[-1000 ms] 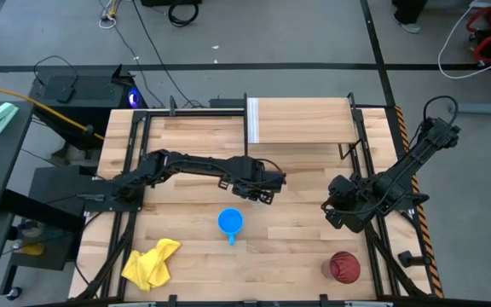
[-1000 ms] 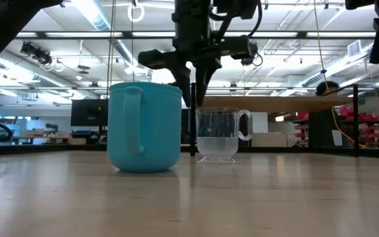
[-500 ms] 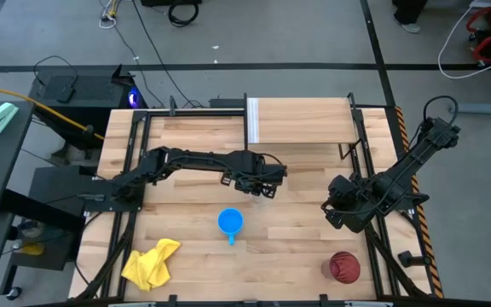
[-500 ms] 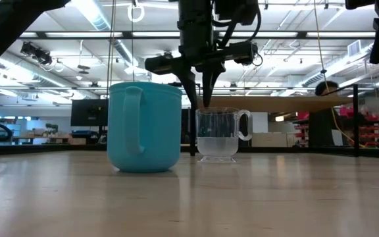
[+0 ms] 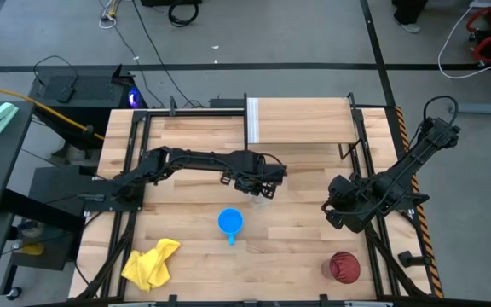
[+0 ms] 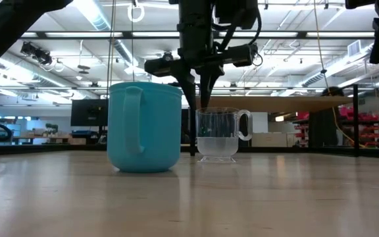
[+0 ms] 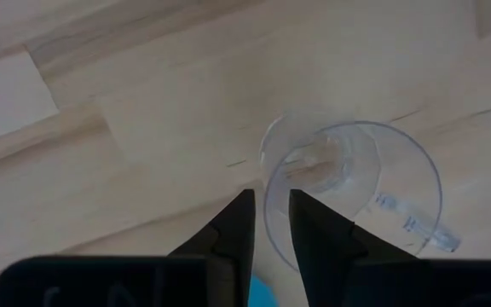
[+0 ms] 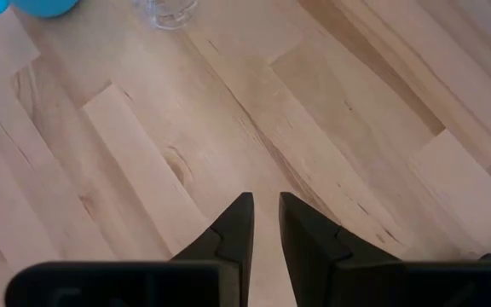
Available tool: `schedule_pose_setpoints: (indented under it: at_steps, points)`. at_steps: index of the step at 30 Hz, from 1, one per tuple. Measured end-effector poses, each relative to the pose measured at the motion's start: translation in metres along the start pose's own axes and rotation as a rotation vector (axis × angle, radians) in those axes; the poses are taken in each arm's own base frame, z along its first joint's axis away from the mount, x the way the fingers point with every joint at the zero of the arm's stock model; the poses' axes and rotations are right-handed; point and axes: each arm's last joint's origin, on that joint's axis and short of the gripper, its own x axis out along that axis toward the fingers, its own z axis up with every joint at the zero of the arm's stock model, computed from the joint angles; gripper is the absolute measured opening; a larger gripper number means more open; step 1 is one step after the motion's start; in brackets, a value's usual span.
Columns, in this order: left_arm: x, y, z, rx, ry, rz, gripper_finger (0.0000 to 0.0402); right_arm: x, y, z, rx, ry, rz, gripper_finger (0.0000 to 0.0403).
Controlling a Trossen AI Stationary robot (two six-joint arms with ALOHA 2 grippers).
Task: Stack small to large cups/mugs on shelf
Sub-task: Put the transparent mug on the shelf
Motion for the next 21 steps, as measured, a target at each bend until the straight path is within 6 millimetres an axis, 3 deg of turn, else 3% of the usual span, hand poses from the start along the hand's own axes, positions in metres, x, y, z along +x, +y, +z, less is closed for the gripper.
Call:
schedule_pose_setpoints:
  at_steps: [14,21]
  points:
    - [0.012,-0.002,0.0,0.035,0.037,0.01,0.0078,0.0,0.0,0.0,-0.003,0.0,0.0,0.0066]
    - [0.012,0.0,0.005,0.061,0.035,0.014,0.0044,0.0,0.0,0.0,-0.003,0.0,0.0,0.0066]
